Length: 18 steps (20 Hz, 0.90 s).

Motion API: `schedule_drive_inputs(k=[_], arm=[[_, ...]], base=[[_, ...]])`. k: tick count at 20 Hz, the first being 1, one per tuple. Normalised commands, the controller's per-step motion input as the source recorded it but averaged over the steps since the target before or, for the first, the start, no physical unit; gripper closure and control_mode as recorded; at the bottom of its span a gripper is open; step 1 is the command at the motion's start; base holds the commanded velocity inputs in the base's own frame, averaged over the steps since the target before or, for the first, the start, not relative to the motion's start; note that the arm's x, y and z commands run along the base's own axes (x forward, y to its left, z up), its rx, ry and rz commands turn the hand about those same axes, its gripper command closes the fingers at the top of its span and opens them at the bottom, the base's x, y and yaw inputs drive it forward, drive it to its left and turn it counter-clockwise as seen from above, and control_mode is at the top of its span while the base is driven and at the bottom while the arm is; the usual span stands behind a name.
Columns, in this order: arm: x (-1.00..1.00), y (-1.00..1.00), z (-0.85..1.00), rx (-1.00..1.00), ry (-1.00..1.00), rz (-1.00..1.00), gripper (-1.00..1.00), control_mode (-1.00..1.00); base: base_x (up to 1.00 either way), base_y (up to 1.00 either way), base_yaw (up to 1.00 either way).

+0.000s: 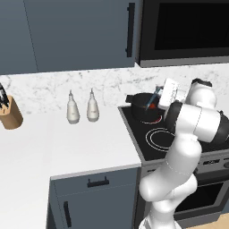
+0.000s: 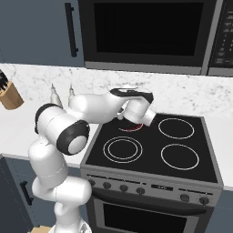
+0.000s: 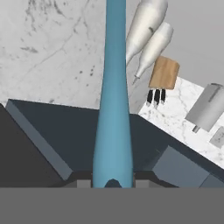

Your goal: Put the mushroom and bell pepper in the pot. Retrieve the spatula and lightly stir the vegetables in the pot.

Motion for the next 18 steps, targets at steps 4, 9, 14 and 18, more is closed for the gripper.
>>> schedule_drive_inputs(k=[4, 9, 14, 18], arm=[[0.39, -0.07, 0.0, 0.07, 0.06, 0.0, 1.0, -1.0], [0.12, -0.38, 0.19, 0.12, 0.08, 0.0, 1.0, -1.0], [0.33, -0.2, 0.01, 0.0, 0.17, 0.0, 1.0, -1.0], [0.5, -0.16, 0.0, 0.04, 0.08, 0.0, 1.0, -1.0]], base=[[0.0, 0.0, 0.0], [0.0, 0.0, 0.0], [0.0, 0.0, 0.0], [0.0, 0.0, 0.0]])
